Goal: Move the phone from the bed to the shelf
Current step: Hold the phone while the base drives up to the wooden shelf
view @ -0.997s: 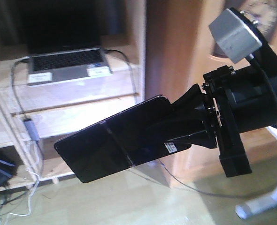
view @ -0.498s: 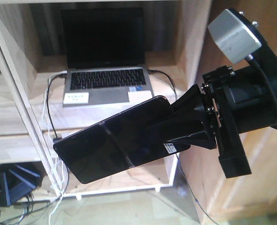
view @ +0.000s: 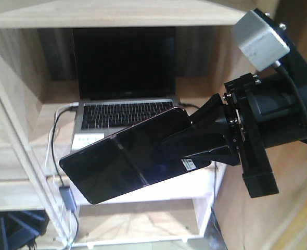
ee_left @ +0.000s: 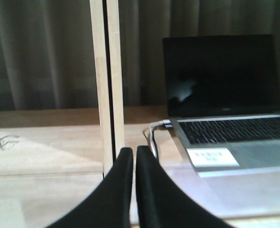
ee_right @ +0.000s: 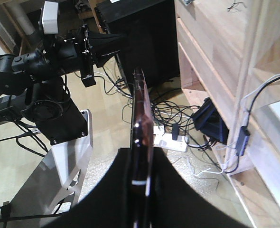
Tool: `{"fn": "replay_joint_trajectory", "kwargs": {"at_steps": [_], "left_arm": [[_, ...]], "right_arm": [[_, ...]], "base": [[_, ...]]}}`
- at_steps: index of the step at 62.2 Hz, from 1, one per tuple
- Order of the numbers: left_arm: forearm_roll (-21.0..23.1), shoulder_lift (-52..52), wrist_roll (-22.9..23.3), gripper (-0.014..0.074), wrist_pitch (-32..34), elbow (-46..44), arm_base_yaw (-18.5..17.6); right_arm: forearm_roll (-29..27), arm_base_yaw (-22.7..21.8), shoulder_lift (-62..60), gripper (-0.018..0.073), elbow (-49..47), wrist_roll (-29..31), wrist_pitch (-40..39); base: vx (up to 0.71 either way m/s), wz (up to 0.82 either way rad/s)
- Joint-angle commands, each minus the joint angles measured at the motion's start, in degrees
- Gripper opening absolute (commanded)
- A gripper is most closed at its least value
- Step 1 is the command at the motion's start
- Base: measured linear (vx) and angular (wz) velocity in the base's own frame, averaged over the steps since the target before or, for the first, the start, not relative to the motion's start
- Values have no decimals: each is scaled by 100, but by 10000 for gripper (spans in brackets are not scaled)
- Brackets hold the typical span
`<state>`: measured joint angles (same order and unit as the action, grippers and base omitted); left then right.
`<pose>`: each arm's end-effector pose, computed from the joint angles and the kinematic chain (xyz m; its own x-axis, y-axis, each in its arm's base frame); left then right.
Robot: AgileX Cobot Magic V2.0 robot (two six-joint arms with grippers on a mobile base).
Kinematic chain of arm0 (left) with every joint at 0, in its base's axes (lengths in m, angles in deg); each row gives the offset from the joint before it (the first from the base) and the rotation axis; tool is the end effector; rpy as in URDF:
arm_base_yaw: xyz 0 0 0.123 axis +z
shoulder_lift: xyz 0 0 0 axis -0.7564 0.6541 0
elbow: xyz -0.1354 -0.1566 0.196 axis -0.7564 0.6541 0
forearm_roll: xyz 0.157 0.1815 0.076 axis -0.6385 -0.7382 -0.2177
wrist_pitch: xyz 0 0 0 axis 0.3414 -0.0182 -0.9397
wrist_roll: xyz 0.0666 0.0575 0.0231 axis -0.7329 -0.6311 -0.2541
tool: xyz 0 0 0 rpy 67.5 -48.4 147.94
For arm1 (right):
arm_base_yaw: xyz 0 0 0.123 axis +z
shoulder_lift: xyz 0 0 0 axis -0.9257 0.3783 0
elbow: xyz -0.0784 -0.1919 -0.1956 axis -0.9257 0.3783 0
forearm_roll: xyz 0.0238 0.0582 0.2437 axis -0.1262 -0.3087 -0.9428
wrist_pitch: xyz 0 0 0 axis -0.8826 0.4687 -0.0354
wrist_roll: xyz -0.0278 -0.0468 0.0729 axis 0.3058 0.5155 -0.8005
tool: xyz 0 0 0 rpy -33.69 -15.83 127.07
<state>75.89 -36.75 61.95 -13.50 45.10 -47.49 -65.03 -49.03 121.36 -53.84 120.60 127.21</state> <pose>0.0563 0.0014 0.1951 -0.0147 0.0138 -0.9998 -0.0263 0.9996 0.0142 0.1863 0.1411 0.3941 -0.2898 -0.4330 -0.8535 -0.9544 0.1969 0.2242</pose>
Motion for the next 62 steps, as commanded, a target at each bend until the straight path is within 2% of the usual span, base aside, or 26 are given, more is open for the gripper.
{"fn": "replay_joint_trajectory", "kwargs": {"at_steps": [1,62], "left_arm": [[56,-33,50,1,412,-143,-20],[56,-33,50,1,412,-143,-20]], "right_arm": [[-477,-15,-141,-2,-158,41,262],[-477,-15,-141,-2,-158,41,262]], "base": [[26,7],[15,6]]}}
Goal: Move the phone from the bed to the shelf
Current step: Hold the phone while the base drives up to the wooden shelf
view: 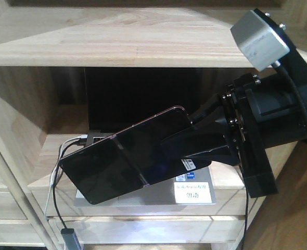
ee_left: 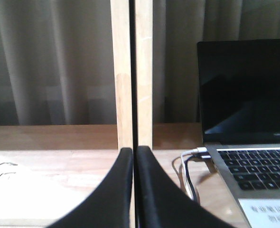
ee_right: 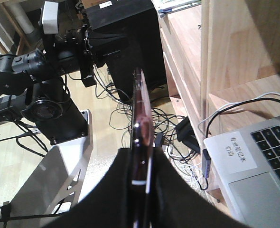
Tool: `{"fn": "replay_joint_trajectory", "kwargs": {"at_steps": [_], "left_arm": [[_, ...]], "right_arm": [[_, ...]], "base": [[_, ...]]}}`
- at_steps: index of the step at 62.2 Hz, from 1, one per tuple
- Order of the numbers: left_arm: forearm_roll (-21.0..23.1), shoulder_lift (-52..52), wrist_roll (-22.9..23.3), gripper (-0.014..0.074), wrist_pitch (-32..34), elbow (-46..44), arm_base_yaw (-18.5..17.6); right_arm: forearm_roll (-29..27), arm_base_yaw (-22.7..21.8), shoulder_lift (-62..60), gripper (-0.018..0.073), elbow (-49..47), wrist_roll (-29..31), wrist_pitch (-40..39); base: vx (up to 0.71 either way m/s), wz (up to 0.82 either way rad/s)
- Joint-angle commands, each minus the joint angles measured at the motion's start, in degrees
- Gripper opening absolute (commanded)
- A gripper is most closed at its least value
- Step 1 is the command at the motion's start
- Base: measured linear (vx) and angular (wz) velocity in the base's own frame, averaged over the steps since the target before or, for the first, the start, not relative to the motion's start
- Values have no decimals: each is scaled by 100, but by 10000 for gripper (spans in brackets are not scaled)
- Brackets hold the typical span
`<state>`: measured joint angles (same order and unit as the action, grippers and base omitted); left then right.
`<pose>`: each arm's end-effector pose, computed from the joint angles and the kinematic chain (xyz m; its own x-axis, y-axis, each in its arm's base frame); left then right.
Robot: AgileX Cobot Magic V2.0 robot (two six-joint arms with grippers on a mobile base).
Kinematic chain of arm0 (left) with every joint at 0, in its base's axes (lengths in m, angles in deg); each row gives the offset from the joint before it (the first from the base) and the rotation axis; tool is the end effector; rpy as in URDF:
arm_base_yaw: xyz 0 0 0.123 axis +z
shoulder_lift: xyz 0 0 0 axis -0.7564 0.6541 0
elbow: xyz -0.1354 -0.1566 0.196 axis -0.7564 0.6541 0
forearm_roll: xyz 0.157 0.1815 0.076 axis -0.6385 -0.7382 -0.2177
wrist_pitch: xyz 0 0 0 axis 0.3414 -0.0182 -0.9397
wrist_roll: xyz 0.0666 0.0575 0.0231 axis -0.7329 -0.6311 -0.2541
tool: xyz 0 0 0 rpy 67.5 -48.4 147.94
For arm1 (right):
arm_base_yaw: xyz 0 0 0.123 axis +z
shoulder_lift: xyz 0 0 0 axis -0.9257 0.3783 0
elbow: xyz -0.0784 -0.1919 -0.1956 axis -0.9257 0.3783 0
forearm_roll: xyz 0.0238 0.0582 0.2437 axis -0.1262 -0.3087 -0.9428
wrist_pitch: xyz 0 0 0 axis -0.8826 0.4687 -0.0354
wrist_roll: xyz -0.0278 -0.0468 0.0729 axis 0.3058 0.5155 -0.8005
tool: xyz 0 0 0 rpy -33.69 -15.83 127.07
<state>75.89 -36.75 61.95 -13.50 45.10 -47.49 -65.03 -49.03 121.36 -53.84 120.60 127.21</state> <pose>0.0563 0.0014 0.1951 -0.0147 0.0138 -0.9998 -0.0263 0.9996 0.0142 0.1863 0.1411 0.3941 -0.2898 -0.4330 -0.8535 -0.9544 0.1969 0.2242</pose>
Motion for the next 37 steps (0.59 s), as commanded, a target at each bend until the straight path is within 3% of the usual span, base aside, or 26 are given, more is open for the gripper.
{"fn": "replay_joint_trajectory", "kwargs": {"at_steps": [1,37], "left_arm": [[56,-33,50,1,412,-143,-20],[56,-33,50,1,412,-143,-20]], "right_arm": [[-477,-15,-141,-2,-158,41,262],[-477,-15,-141,-2,-158,41,262]], "base": [[6,1],[2,-1]]}}
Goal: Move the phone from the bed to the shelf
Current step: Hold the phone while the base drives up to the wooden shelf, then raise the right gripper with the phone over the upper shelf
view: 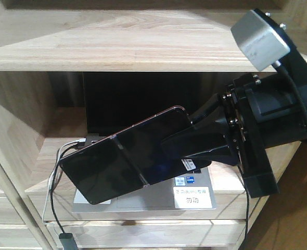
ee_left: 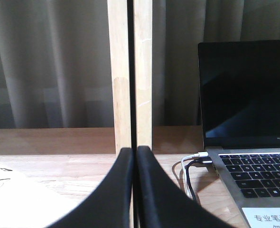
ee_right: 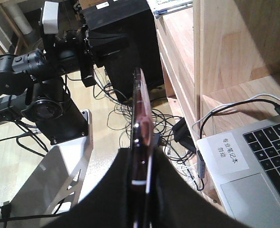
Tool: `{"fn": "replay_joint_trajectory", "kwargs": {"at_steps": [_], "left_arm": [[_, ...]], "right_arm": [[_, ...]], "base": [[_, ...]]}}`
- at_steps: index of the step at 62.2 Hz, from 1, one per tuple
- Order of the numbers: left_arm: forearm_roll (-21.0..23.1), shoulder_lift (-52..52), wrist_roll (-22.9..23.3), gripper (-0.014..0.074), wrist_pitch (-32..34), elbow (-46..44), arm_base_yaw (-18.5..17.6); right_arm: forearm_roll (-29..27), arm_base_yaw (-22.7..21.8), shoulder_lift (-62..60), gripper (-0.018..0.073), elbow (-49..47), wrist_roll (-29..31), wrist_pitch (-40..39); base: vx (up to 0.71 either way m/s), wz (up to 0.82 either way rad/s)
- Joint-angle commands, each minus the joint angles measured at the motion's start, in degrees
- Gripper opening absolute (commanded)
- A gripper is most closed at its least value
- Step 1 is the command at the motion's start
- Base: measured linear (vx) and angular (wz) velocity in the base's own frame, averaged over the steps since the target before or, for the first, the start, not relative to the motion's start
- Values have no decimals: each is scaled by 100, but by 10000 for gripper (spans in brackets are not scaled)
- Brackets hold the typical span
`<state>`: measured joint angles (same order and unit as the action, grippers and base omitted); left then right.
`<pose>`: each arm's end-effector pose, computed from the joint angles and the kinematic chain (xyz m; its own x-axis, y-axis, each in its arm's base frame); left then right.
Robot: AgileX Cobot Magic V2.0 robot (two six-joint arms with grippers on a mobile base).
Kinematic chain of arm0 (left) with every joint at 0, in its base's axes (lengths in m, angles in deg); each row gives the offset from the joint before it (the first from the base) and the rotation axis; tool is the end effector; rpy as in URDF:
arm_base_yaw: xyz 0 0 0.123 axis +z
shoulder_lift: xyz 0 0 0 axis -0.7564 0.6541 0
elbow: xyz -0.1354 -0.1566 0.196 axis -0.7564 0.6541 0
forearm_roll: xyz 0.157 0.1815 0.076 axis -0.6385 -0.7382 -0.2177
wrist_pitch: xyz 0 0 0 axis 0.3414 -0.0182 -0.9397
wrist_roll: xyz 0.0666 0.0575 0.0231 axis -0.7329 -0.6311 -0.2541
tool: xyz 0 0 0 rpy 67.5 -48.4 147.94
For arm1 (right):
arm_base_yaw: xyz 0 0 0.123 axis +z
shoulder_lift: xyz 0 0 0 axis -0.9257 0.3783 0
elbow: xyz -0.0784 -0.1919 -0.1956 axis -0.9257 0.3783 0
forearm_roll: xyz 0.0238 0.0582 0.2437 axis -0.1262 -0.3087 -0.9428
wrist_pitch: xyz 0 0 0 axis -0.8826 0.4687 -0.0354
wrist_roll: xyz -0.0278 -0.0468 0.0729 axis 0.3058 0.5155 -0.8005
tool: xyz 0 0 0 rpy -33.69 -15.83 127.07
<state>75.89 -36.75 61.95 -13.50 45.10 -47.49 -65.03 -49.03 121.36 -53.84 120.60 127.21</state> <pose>0.0563 0.0014 0.1951 -0.0147 0.0138 -0.9998 -0.0263 0.9996 0.0142 0.1863 0.1411 0.3941 -0.2898 -0.4330 -0.8535 -0.9544 0.1969 0.2242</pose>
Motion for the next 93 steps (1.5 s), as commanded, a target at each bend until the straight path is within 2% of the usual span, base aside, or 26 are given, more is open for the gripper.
{"fn": "replay_joint_trajectory", "kwargs": {"at_steps": [1,60,68,93], "left_arm": [[56,-33,50,1,412,-143,-20],[56,-33,50,1,412,-143,-20],[56,-33,50,1,412,-143,-20],[56,-33,50,1,412,-143,-20]], "right_arm": [[-477,-15,-141,-2,-158,41,262],[-647,-15,-141,-2,-202,-60,141],[-647,-15,-141,-2,-501,-60,27],[-642,-15,190,-2,-1822,-218,-1016]], "base": [[0,0],[0,0],[0,0],[0,0]]}}
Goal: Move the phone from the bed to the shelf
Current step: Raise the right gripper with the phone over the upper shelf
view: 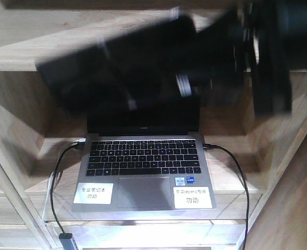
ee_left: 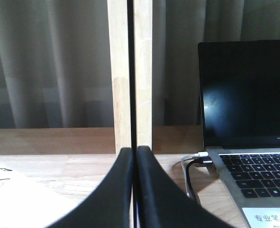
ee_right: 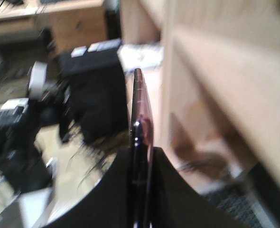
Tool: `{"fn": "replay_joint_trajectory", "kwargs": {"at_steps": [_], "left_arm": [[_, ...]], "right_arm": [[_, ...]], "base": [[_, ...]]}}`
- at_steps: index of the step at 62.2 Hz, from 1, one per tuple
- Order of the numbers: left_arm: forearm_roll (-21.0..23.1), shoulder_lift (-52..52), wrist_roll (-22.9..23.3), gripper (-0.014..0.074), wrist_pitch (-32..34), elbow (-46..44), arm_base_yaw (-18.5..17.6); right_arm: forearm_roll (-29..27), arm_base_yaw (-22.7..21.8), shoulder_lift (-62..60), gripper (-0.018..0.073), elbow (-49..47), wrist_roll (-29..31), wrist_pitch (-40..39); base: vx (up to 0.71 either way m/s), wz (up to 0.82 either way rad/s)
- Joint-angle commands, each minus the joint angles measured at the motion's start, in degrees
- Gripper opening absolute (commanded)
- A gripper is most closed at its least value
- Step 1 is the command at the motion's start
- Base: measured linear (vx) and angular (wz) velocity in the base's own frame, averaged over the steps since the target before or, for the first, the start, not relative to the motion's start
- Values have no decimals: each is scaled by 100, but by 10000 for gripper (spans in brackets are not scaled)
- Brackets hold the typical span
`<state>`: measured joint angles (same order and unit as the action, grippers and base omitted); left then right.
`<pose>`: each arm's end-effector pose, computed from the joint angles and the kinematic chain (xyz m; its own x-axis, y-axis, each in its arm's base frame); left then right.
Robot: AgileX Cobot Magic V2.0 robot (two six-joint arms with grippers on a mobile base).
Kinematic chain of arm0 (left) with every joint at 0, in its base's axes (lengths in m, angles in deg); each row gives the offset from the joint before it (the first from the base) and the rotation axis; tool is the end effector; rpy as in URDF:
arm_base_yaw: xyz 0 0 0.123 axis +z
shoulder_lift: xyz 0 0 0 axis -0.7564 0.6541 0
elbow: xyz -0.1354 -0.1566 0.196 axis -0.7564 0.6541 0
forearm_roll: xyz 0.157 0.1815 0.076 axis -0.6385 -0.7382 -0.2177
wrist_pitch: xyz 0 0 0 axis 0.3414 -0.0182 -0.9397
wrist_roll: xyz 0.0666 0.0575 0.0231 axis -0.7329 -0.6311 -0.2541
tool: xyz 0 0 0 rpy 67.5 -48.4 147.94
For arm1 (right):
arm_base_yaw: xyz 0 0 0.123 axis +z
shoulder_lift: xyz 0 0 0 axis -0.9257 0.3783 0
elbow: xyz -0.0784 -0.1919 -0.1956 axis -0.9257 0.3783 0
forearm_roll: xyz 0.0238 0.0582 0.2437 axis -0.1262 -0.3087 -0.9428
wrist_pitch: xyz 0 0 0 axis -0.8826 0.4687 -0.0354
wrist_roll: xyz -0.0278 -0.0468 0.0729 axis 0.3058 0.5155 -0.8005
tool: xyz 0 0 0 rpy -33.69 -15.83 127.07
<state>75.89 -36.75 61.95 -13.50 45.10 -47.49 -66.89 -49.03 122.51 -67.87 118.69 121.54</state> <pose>0.0563 0.0014 0.1951 -0.0147 0.0138 -0.9998 -0.0263 0.9996 0.0142 0.1936 0.1420 0.4642 -0.1288 -0.2891 -0.9486 -0.9623 0.2673 0.0492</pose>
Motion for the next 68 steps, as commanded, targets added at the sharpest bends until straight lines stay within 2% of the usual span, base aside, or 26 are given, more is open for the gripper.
{"fn": "replay_joint_trajectory", "kwargs": {"at_steps": [1,15,32,43,55,68], "left_arm": [[56,-33,50,1,412,-143,-20],[56,-33,50,1,412,-143,-20],[56,-33,50,1,412,-143,-20],[56,-33,50,1,412,-143,-20],[56,-33,50,1,412,-143,-20],[56,-33,50,1,412,-143,-20]], "right_arm": [[-456,-15,116,-2,-491,-27,-465],[-540,-9,952,-2,-1378,-21,-651],[-1274,-9,2030,-2,-2511,156,-1042],[-1396,347,2690,-2,-3108,211,-1533],[-1419,635,3166,-2,-3329,277,-2222],[-1433,640,3444,-2,-3329,277,-2512]], "base": [[0,0],[0,0],[0,0],[0,0],[0,0],[0,0]]}}
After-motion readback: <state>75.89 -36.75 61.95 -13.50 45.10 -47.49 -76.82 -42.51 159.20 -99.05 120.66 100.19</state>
